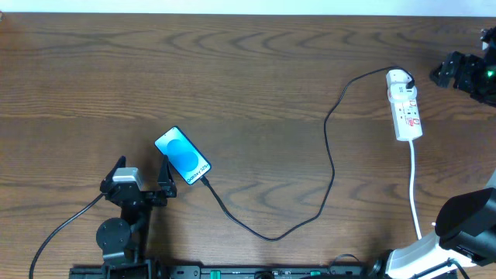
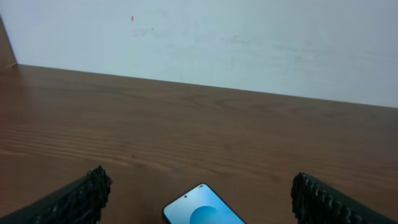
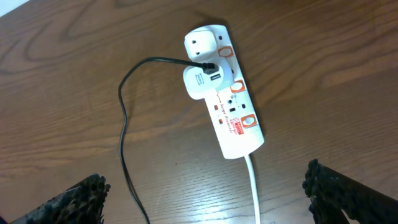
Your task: Plug charger to phone and switch on socket
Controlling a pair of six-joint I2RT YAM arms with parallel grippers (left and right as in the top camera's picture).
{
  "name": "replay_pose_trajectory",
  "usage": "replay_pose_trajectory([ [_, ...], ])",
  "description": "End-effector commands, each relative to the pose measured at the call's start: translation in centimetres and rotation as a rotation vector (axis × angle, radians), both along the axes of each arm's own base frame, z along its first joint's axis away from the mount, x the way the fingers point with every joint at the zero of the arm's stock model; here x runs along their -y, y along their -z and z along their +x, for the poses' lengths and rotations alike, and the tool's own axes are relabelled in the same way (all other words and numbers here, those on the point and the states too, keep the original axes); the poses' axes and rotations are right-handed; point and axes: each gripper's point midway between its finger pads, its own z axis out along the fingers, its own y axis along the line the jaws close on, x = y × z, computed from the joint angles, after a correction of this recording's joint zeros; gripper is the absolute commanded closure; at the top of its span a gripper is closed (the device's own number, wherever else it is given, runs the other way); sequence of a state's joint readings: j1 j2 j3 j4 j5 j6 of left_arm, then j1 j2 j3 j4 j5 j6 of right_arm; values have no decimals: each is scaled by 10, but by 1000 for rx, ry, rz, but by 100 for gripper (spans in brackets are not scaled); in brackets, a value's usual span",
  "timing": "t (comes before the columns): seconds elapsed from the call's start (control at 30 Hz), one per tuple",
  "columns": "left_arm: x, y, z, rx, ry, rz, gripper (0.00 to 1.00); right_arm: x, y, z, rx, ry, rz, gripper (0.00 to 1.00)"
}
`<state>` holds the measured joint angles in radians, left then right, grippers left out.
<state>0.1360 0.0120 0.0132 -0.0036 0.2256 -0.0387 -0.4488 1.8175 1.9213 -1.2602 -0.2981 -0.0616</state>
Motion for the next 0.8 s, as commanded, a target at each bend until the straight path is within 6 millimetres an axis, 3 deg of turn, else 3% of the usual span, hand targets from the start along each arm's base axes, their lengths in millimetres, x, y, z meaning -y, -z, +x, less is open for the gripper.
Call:
replay_pose_trajectory([
  [0.0,-3,15,-1,-48,-9,48,5,-2,-2,0,5,-1,3,1],
  [0.6,-2,15,-1,-48,-2,81,5,-2,-2,0,5,-1,3,1],
  [0.77,6,15,-1,-44,39,107,5,-2,-2,0,5,-1,3,1],
])
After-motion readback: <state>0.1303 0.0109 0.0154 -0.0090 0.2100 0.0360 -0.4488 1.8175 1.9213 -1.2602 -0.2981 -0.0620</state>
